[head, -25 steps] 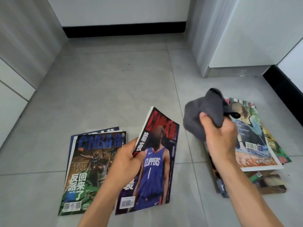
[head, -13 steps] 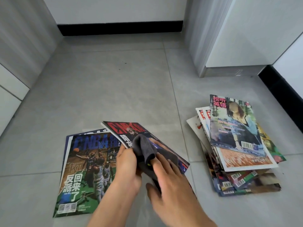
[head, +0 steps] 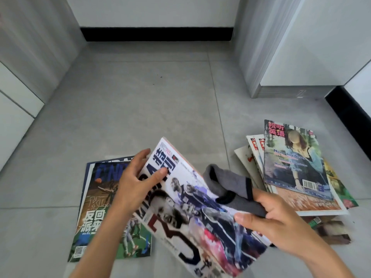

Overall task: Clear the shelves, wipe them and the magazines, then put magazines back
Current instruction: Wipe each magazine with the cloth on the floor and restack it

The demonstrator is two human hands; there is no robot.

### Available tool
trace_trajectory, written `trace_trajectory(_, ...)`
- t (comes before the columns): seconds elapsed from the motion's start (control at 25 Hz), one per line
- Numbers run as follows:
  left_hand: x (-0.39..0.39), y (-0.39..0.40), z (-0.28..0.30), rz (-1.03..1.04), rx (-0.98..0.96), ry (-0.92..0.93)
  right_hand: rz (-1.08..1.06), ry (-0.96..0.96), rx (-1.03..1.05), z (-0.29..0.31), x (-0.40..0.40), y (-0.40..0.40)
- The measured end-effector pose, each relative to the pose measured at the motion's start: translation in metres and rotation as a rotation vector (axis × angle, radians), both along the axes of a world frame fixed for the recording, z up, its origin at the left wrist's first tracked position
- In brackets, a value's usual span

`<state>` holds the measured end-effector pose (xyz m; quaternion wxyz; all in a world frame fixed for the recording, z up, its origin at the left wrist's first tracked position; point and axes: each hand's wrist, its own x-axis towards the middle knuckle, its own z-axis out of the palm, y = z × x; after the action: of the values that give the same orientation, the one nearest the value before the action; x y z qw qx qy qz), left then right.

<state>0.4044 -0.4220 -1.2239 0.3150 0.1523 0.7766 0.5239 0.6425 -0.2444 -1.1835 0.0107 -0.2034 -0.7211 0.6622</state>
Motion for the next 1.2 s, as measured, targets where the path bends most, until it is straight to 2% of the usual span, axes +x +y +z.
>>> trace_trajectory(0.08,-0.009,-0.006,0.0,-0.111,0.025,-0.178,0.021,-0.082,-0.08,-0.012,0.009,-0.006)
trace_trajectory(0.16,-0.005,-0.009,-0.001,-0.142,0.028,-0.162,0.052,-0.139,-0.111,-0.018,0.017,-0.012)
trace_trajectory(0.24,0.001,-0.008,-0.005,-0.127,0.039,-0.109,0.051,-0.109,-0.132,-0.017,0.02,-0.026)
trace_trajectory(0.36,0.015,0.003,-0.011,-0.283,0.002,-0.1,-0.1,-0.021,0.019,-0.026,0.013,-0.046)
trace_trajectory(0.44,0.031,0.013,-0.013,-0.441,-0.038,-0.079,-0.053,0.004,0.209,-0.034,-0.006,-0.044)
trace_trajectory(0.48,0.035,0.016,-0.014,-0.452,-0.031,-0.075,-0.045,0.011,0.269,-0.039,-0.015,-0.039)
trace_trajectory(0.6,0.03,0.016,-0.011,-0.336,-0.012,-0.045,-0.054,0.01,0.264,-0.046,-0.02,-0.023)
trace_trajectory(0.76,0.01,0.002,-0.007,-0.167,0.013,-0.092,0.059,-0.084,0.164,-0.051,0.016,-0.023)
trace_trajectory(0.84,0.011,0.002,-0.011,-0.242,-0.016,-0.083,0.077,-0.1,0.153,-0.051,0.015,-0.026)
trace_trajectory(1.0,0.036,0.02,-0.017,-0.55,-0.055,-0.029,-0.031,0.009,0.149,-0.047,-0.031,-0.021)
trace_trajectory(1.08,0.038,0.023,-0.017,-0.527,-0.005,0.013,-0.052,0.035,0.145,-0.047,-0.04,-0.016)
trace_trajectory(1.2,0.019,0.01,-0.017,-0.32,-0.031,-0.015,0.075,-0.034,0.133,-0.055,-0.013,-0.016)
